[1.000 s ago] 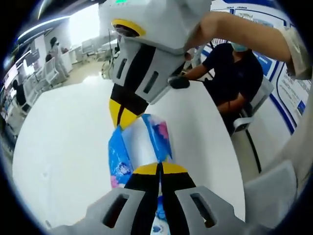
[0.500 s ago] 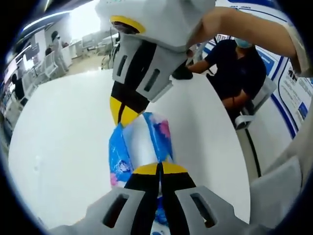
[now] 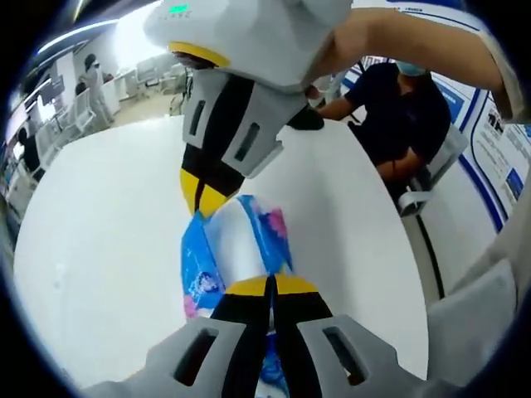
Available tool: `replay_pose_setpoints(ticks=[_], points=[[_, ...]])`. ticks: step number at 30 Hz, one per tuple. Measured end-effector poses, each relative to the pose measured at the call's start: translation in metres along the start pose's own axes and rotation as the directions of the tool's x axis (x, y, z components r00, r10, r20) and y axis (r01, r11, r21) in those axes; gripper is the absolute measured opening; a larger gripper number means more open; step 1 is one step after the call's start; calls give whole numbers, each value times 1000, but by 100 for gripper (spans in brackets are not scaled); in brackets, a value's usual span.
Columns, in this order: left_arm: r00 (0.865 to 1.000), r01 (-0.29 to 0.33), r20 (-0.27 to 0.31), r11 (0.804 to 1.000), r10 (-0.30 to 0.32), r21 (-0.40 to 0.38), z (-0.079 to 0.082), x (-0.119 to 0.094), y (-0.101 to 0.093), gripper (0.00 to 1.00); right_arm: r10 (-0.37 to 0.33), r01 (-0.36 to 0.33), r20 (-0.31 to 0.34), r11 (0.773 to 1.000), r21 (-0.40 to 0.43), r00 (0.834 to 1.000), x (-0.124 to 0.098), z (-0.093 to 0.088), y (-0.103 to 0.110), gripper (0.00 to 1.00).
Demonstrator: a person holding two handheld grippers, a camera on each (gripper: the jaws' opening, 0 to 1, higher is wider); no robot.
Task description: Operate the shoe box by opening the lid, removing the specified soft item, and placing it in the target area until the item is outside and the box remains undamaged.
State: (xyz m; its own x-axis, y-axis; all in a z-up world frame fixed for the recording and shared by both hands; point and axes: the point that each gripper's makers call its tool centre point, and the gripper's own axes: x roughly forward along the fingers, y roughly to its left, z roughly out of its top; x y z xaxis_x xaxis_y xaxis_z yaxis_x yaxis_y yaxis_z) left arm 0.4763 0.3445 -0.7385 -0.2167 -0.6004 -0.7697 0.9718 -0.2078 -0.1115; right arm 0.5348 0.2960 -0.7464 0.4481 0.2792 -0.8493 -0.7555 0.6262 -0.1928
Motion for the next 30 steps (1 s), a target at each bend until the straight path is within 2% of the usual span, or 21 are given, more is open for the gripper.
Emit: replay_pose_setpoints(ticks=[6, 13, 18, 23, 27, 30], points=[[1000, -11, 4, 1000, 10, 13, -1, -1, 1, 0, -7, 7, 2, 1000, 4, 1000, -1, -1, 1, 0], [999, -40, 10, 996, 40, 74, 0, -4, -1, 0, -10, 10, -9, 1000, 1, 1000, -4, -2, 4, 0], [998, -55, 20, 994, 53, 94, 1, -9, -1, 5, -26, 26, -7, 1000, 4, 1000, -10, 0, 2, 4], [997, -73, 43, 994, 70, 84, 4, -19, 1, 8, -37, 37, 4, 999, 13, 999, -18, 4, 3, 6], [993, -69, 96, 997, 65, 44, 11, -29, -2, 15, -44, 44, 8, 998, 41, 999, -26, 7, 8, 7], [990, -83, 114, 996, 79, 26, 11, -37, -4, 18, -44, 42, 14, 997, 72, 999, -33, 9, 14, 9]])
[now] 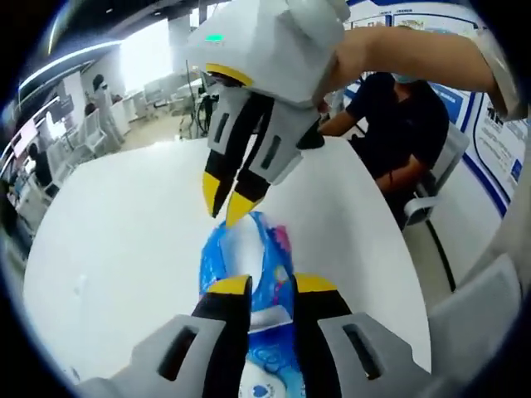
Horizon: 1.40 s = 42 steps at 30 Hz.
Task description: Operate the shoe box by opening the lid, removing the specified soft item, and placing it in the target area until the item is outside and the box remains undamaged.
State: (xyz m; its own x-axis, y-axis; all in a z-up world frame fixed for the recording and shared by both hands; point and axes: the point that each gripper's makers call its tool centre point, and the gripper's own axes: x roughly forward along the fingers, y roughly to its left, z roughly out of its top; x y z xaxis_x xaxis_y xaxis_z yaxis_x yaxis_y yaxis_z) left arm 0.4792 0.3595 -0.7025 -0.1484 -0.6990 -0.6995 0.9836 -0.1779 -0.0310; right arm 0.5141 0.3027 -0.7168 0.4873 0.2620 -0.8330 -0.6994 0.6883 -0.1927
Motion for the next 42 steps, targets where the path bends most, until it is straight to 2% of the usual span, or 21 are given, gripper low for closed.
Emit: replay_pose_setpoints(ticks=[9, 15, 24, 36, 42], points=[[999, -38, 22, 999, 38, -35, -5, -30, -10, 24, -4, 4, 4, 1000, 5, 1000, -20, 12, 19, 18], [997, -61, 35, 997, 63, -47, -12, -60, -18, 24, -12, 11, 12, 1000, 10, 1000, -31, 24, 31, 23], [993, -89, 63, 992, 95, -87, -18, -103, -25, 33, -11, 11, 39, 1000, 9, 999, -51, 49, 55, 29], [988, -134, 64, 984, 142, -119, -45, -148, -36, 38, 7, -6, 62, 1000, -5, 998, -63, 74, 82, 35], [980, -181, 59, 974, 190, -135, -65, -176, -36, 42, 19, -17, 64, 1000, -23, 998, -68, 87, 93, 41]])
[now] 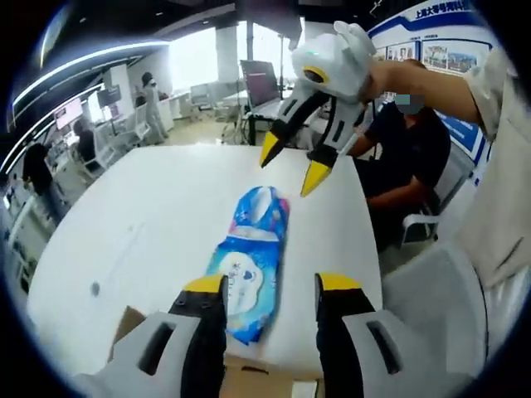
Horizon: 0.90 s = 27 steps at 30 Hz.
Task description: Operate the shoe box by opening the lid, removing the specified soft item, and placing it in the target area until the item is outside and the box remains undamaged.
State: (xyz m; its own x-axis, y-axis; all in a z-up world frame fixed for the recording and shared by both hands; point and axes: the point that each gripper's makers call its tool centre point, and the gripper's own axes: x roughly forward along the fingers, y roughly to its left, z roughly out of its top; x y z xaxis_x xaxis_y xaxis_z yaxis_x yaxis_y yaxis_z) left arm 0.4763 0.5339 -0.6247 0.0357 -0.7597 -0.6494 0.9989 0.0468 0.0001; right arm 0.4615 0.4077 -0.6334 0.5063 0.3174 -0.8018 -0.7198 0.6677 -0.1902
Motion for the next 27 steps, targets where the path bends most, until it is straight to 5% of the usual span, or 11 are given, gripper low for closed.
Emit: replay_pose_setpoints(ticks=[13, 27], points=[[990, -138, 1, 984, 139, -108, -42, -61, 20, 50, 72, -71, 23, 997, -13, 997, 4, 36, 40, 48], [977, -209, -12, 960, 211, -185, -87, -116, 23, 54, 170, -166, 44, 983, -84, 984, 20, 77, 78, 50]])
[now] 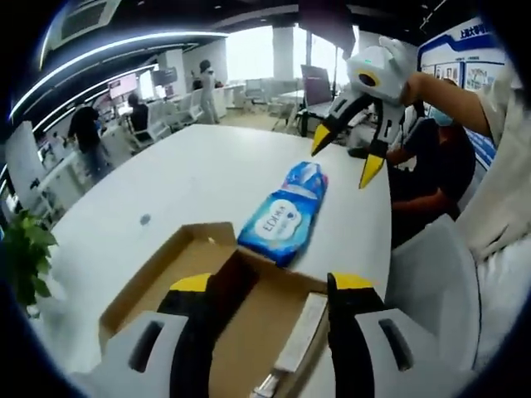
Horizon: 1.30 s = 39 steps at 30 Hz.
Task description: Operate the shoe box by opening the lid, removing the specified soft item, and placing it in the target area until the item is outside and the box remains undamaged.
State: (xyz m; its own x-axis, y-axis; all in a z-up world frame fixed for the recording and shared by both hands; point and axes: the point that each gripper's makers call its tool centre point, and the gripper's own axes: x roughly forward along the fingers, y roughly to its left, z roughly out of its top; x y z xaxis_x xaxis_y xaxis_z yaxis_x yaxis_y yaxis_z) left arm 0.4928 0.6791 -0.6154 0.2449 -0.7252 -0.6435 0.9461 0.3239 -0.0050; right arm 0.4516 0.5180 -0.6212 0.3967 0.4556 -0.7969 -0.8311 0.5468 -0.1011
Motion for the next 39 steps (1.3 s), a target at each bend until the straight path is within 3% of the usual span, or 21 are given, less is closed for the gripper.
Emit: replay_pose_setpoints(ticks=[10, 16, 23, 32, 39], points=[[996, -84, -4, 992, 84, -89, -35, -37, 23, 61, 47, -47, -6, 998, -40, 999, 18, 17, 14, 51], [993, -120, 3, 984, 121, -130, -52, -57, 31, 59, 72, -72, 13, 996, -54, 997, 29, 30, 18, 51], [987, -163, -31, 969, 160, -184, -81, -74, 39, 59, 104, -102, 36, 992, -71, 994, 43, 43, 21, 51], [970, -243, -67, 935, 234, -259, -117, -93, 55, 57, 146, -141, 39, 983, -118, 989, 63, 56, 25, 51], [955, -296, -99, 891, 279, -345, -141, -105, 63, 52, 183, -177, 25, 970, -164, 983, 79, 64, 32, 50]])
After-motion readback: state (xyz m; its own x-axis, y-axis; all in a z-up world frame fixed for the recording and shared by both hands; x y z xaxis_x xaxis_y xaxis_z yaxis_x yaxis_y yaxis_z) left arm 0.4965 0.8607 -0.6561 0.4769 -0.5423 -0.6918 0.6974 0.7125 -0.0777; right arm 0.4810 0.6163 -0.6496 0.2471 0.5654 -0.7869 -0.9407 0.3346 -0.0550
